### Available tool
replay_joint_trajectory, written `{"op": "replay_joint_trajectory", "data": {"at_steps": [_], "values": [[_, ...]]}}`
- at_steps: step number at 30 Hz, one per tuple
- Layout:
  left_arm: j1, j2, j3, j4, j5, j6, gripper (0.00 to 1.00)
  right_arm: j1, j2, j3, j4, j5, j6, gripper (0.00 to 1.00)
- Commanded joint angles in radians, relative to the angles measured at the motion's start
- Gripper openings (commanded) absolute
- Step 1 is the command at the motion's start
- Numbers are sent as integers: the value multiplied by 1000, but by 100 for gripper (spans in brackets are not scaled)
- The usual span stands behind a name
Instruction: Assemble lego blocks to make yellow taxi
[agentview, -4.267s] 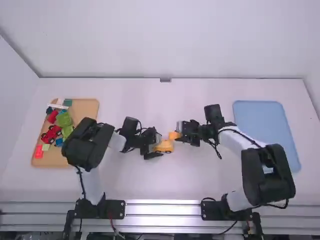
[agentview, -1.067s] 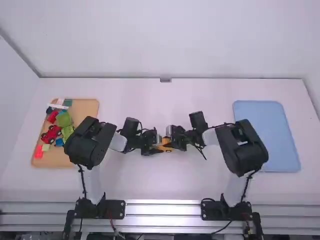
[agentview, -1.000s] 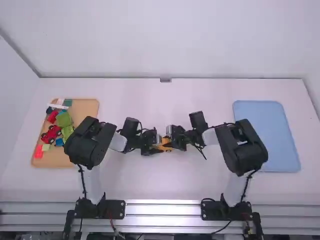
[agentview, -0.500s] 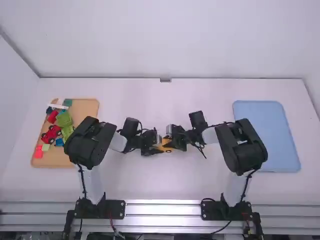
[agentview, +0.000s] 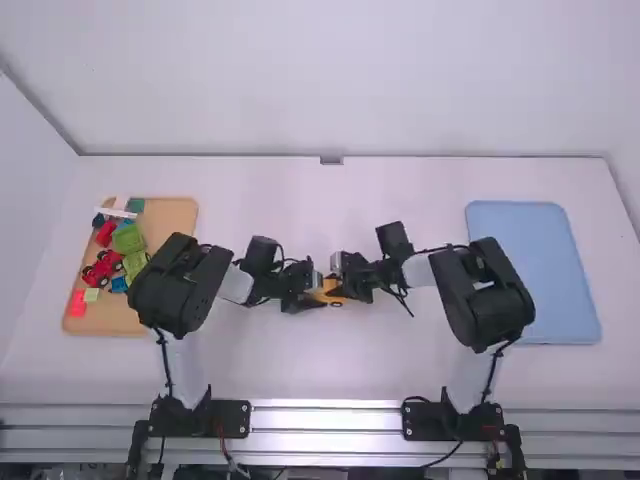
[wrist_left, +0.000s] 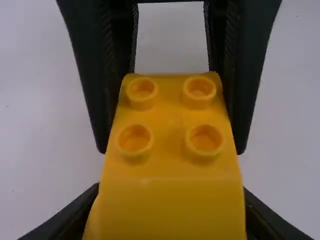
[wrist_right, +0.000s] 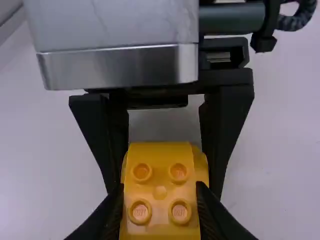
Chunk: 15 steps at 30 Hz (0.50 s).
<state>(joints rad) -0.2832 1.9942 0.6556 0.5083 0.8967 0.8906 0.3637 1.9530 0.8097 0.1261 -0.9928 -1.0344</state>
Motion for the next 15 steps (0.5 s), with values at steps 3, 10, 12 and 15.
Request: {"op": "replay_joint_trajectory", "data": {"at_steps": [3, 10, 12, 15], "values": [[1, 13, 39, -23, 3, -11, 27, 61, 35, -24, -29, 120, 34, 0], [1, 13, 52, -50, 0, -11, 27, 54, 27, -24, -2, 158, 96, 0], [1, 13, 52, -47, -1, -11, 26, 56, 27, -24, 6, 159, 117, 0], [1, 13, 52, -47, -8, -11, 26, 64, 27, -24, 24, 186, 150, 0]]}}
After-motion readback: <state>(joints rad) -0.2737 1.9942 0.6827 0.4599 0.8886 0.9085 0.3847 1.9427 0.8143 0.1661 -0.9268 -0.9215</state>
